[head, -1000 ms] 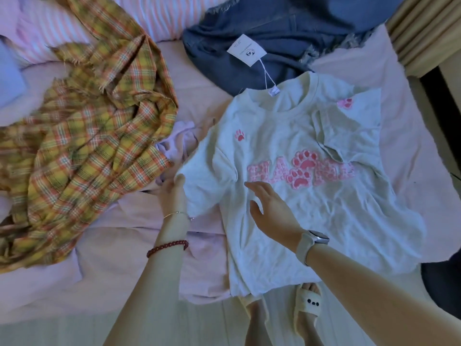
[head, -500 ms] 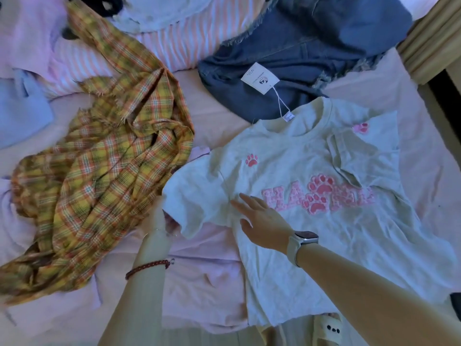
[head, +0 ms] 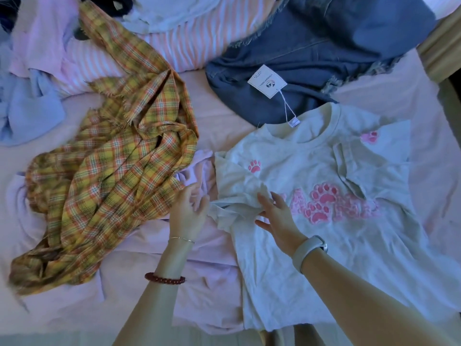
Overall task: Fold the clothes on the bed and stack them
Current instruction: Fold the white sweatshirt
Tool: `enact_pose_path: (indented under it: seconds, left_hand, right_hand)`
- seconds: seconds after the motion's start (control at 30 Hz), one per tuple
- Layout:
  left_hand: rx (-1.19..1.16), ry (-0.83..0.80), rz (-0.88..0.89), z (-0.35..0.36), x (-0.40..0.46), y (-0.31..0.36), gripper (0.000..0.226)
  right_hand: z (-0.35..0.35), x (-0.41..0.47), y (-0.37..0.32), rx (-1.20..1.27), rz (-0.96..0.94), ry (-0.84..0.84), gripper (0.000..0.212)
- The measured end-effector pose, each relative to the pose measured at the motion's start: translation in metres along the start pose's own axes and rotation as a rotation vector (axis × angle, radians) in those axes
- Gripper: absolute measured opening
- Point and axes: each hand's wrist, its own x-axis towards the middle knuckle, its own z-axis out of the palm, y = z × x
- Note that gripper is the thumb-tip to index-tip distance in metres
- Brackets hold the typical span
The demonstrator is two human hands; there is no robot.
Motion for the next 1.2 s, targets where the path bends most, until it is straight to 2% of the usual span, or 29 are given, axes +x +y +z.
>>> enact_pose_path:
  seconds: [0.1, 0.13, 0.17, 0.2, 0.23, 0.27, 0.33, 0.37, 0.43, 0.5, 0.57, 0.63, 0.73, 0.8, 0.87, 0.9, 0.97, 1.03, 1.13, 1.2]
  left_hand:
    - [0.009, -0.239, 0.087, 0.023, -0.006, 0.010, 0.047]
    - [0.010, -0.273, 0.090, 0.029, -0.007, 0.013, 0.046]
    - [0.031, -0.251, 0.067, 0.034, -0.009, 0.016, 0.039]
    - [0.083, -0.162, 0.040, 0.039, -0.015, 0.020, 0.030]
    - [0.096, -0.063, 0.066, 0.045, -0.024, 0.024, 0.024]
    - [0.072, -0.035, 0.110, 0.051, -0.034, 0.031, 0.025]
    - [-0.033, -0.217, 0.154, 0.066, -0.054, 0.052, 0.033]
    - [-0.011, -0.307, 0.199, 0.075, -0.062, 0.057, 0.033]
    - [0.065, -0.262, 0.254, 0.091, -0.058, 0.058, 0.034]
    - [0.084, -0.072, 0.128, 0.101, -0.038, 0.051, 0.044]
    - [0.086, 0.050, -0.101, 0.104, -0.011, 0.043, 0.057]
    - [-0.055, 0.034, -0.277, 0.107, 0.015, 0.042, 0.061]
    - [-0.258, -0.033, -0.361, 0.113, 0.037, 0.055, 0.039]
    - [-0.195, -0.047, -0.376, 0.114, 0.047, 0.067, 0.026]
    - [-0.089, 0.096, -0.264, 0.117, 0.053, 0.074, 0.018]
    - [-0.045, 0.170, -0.207, 0.117, 0.054, 0.080, 0.020]
    - [0.046, 0.214, -0.168, 0.118, 0.055, 0.090, 0.028]
    - [0.053, 0.158, -0.162, 0.119, 0.059, 0.082, 0.043]
    - [0.067, 0.051, -0.101, 0.115, 0.078, 0.064, 0.061]
    - [0.178, -0.063, -0.068, 0.113, 0.095, 0.071, 0.078]
  right_hand:
    - [0.006, 0.010, -0.009, -0.100, 0.025, 0.085, 0.031]
    - [0.005, 0.015, -0.014, -0.132, 0.013, 0.117, 0.027]
    - [0.001, 0.019, -0.020, -0.163, -0.022, 0.143, 0.028]
    - [-0.004, 0.022, -0.027, -0.182, -0.091, 0.154, 0.028]
    - [-0.011, 0.023, -0.037, -0.202, -0.187, 0.144, 0.025]
    - [-0.019, 0.025, -0.050, -0.232, -0.290, 0.120, 0.022]
    - [-0.037, 0.030, -0.078, -0.328, -0.449, 0.099, 0.018]
    - [-0.045, 0.036, -0.091, -0.377, -0.484, 0.116, 0.016]
    - [-0.066, 0.057, -0.106, -0.406, -0.429, 0.164, 0.008]
    - [-0.084, 0.074, -0.108, -0.396, -0.257, 0.199, 0.024]
    - [-0.098, 0.081, -0.100, -0.433, -0.151, 0.166, 0.032]
    - [-0.104, 0.081, -0.088, -0.503, -0.124, 0.146, 0.029]
    - [-0.096, 0.076, -0.080, -0.677, -0.125, 0.129, 0.030]
    - [-0.088, 0.070, -0.083, -0.815, -0.243, 0.159, 0.027]
    - [-0.083, 0.059, -0.086, -0.902, -0.462, 0.242, 0.014]
    - [-0.084, 0.055, -0.088, -0.953, -0.552, 0.287, 0.014]
    - [-0.092, 0.055, -0.090, -1.097, -0.621, 0.334, 0.025]
    - [-0.108, 0.060, -0.093, -1.224, -0.611, 0.368, 0.030]
    - [-0.142, 0.060, -0.115, -1.282, -0.826, 0.433, 0.033]
    - [-0.167, 0.063, -0.137, -1.364, -0.902, 0.470, 0.042]
